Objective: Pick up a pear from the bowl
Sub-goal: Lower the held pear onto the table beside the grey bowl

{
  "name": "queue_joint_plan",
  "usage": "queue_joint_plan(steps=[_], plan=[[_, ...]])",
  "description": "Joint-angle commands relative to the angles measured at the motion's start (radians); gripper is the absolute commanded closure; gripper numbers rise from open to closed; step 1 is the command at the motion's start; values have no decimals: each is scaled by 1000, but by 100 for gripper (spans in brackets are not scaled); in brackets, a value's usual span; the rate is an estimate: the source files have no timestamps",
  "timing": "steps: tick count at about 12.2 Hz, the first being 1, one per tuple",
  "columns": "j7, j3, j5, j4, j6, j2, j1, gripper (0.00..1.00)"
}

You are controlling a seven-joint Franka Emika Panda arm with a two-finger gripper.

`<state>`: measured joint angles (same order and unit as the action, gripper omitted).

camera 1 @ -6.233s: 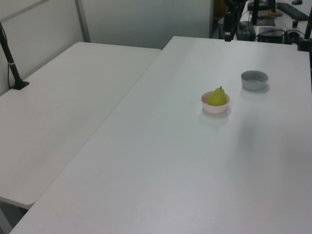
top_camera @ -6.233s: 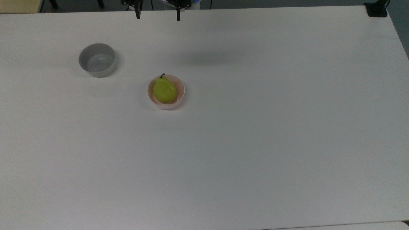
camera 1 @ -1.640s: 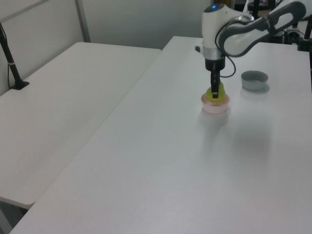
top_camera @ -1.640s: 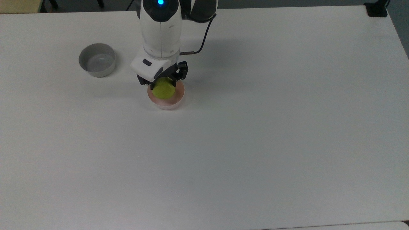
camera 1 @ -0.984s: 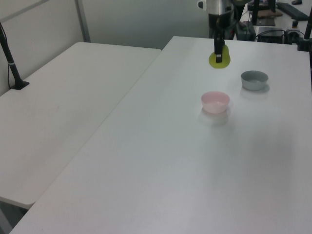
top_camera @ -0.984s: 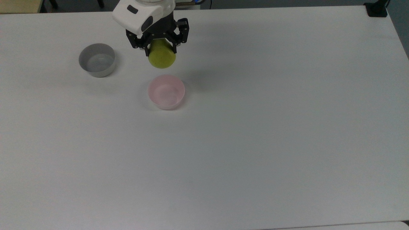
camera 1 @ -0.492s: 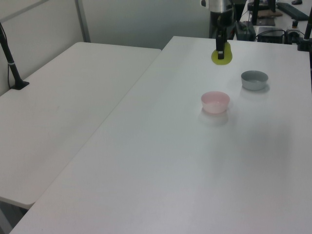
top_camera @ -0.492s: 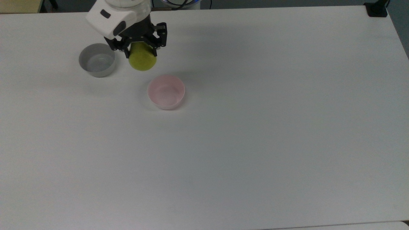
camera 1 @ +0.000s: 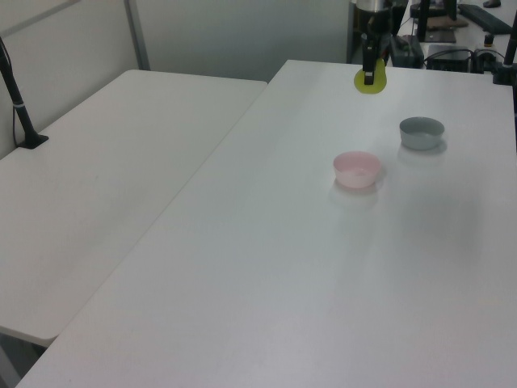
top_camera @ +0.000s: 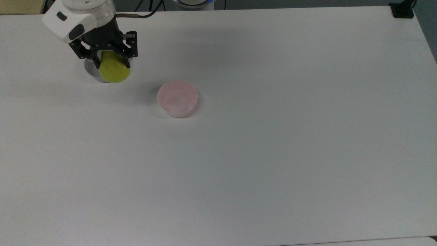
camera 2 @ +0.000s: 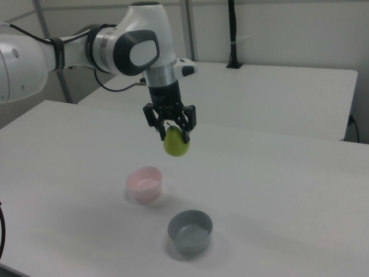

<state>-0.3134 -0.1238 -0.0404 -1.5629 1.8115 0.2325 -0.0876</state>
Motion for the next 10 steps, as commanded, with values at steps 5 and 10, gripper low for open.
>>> queue_joint_plan(steps=[5,10], plan=[[-29,-5,-32,-98,162,89,-57,61],[-19,-5,-53,-97,254,195,-70,60]])
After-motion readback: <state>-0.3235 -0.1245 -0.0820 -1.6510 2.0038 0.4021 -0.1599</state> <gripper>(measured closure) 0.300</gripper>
